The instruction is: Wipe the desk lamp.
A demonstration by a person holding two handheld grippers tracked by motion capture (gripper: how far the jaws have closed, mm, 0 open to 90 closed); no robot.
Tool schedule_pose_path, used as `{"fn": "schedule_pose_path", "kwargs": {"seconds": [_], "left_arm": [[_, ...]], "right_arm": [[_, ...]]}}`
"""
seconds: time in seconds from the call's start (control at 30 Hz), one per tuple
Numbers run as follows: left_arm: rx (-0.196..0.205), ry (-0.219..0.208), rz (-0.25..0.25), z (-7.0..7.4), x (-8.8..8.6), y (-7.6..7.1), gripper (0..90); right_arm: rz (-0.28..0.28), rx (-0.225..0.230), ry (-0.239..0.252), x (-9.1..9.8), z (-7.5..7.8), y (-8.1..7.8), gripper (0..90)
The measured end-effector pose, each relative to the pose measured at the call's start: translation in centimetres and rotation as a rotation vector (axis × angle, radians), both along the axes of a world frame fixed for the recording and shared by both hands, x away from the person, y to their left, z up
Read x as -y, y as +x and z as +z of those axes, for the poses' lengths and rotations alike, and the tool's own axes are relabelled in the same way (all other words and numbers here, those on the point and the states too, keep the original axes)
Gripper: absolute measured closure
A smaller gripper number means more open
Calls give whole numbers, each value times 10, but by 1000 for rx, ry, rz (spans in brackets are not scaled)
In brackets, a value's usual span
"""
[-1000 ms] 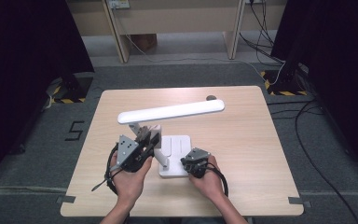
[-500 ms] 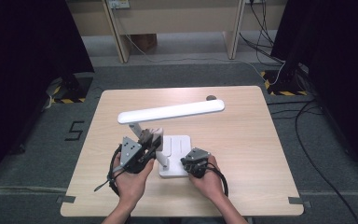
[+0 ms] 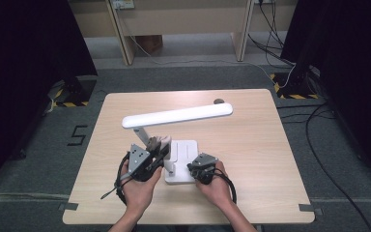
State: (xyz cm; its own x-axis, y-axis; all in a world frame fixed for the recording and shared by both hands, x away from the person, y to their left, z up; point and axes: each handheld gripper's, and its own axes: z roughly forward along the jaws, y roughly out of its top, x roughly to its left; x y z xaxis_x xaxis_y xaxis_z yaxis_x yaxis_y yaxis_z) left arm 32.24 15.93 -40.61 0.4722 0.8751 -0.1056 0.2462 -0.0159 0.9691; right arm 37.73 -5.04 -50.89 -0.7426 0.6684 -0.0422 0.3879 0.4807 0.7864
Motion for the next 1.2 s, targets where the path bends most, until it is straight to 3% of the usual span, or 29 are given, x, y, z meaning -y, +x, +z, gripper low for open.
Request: {"fn": "schedule_pose_path", "kwargs": {"seconds": [1.2], "left_arm": [[-75, 39, -17, -39, 12, 2, 804]], "right_arm": [[1, 0, 0, 0, 0, 0, 900]]}}
